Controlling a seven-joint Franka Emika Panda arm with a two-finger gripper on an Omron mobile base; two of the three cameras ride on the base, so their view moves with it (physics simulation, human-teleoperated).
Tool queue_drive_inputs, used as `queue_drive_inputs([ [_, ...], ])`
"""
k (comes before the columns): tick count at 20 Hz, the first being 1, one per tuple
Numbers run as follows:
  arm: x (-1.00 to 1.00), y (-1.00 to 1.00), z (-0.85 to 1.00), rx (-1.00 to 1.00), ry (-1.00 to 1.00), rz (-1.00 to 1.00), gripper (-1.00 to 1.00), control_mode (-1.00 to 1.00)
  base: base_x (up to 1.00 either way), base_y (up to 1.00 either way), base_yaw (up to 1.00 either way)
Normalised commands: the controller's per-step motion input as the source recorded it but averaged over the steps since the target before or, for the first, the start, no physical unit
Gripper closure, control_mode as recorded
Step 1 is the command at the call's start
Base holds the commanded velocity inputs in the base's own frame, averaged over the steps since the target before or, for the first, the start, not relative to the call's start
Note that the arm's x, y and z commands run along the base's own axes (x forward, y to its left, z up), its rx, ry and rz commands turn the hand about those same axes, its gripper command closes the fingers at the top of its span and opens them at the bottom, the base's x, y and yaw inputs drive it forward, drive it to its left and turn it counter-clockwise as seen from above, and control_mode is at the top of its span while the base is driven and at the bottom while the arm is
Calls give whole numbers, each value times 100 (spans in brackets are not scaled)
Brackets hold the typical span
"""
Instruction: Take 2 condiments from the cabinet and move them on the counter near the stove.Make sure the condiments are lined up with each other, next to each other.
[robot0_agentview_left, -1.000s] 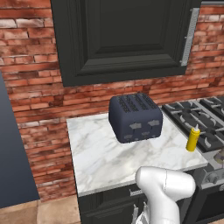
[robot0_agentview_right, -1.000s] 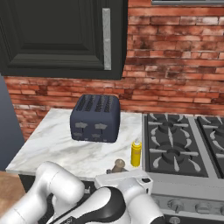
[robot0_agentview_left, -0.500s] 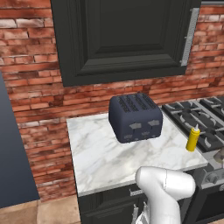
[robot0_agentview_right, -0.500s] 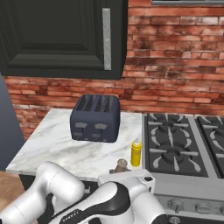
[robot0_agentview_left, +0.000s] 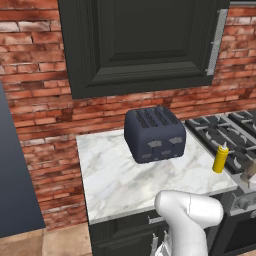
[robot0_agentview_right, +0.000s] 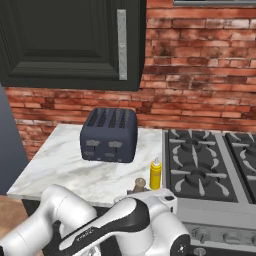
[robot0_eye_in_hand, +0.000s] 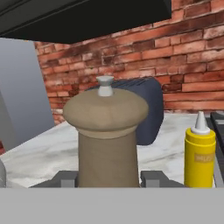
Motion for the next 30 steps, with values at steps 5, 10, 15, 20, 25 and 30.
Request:
queue_drive_inputs([
  [5,7,0,-23,-6,0,0,100,-100,0,0,0],
  [10,15,0,-12,-3,0,0,100,-100,0,0,0],
  [15,21,0,-7,0,0,0,100,-100,0,0,0],
  [20,20,-1,-13,0,0,0,100,-100,0,0,0],
  [25,17,-8,-16,0,0,0,100,-100,0,0,0],
  [30,19,-13,-17,0,0,0,100,-100,0,0,0],
])
